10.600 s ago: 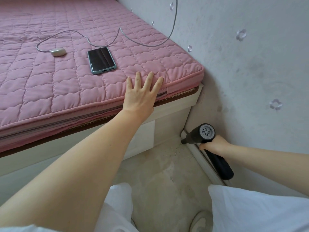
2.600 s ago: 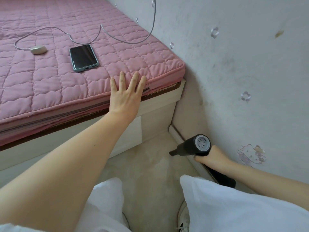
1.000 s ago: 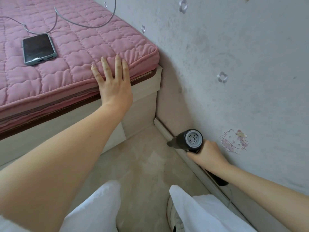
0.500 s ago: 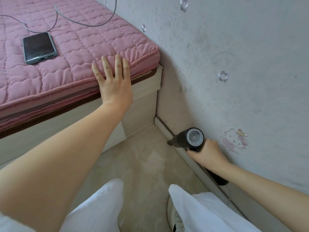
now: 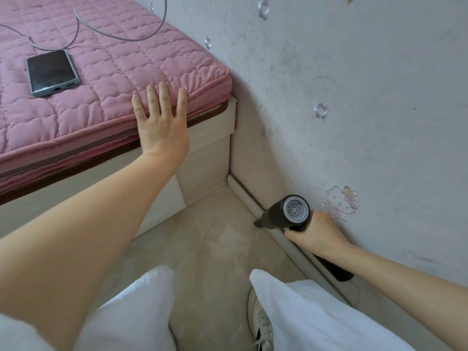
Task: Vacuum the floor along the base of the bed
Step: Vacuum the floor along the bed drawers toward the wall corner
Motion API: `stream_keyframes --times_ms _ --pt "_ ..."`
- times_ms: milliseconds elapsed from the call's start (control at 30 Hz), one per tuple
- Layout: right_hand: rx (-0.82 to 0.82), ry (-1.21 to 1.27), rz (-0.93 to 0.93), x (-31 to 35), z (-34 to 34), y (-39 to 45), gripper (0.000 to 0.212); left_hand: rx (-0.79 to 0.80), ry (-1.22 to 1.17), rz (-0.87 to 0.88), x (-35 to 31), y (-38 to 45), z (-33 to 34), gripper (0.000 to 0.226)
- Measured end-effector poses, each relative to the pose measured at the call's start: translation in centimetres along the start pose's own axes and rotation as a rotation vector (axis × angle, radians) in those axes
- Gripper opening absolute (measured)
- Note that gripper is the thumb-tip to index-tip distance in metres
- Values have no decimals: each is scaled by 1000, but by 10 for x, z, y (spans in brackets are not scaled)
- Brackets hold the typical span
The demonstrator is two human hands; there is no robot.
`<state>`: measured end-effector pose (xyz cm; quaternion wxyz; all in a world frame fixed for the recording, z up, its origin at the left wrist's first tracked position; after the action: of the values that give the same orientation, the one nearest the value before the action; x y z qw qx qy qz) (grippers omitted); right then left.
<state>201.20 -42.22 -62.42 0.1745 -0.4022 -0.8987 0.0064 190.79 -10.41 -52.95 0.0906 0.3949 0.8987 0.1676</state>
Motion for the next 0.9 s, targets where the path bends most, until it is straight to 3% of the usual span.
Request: stream_keyframes --times_ms 333,700,900 --pt "104 65 20 -5 5 -17 19 12 4 15 1 -3 -2 81" --pt "95 68 -88 5 6 -13 16 22 17 13 1 -3 -1 83" --pt "223 89 -149 7 3 -11 18 32 30 19 2 -3 -1 82"
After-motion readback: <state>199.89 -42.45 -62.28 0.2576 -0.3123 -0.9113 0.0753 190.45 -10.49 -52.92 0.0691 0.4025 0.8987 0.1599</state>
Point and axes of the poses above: each hand's wrist, its own y-axis towards the middle knuckle, its own z-axis out of the palm, x = y × z, the point moved 3 cm from there along y, towards the middle knuckle, and after that the axes turned 15 degrees about -y, right-handed, at the moved point
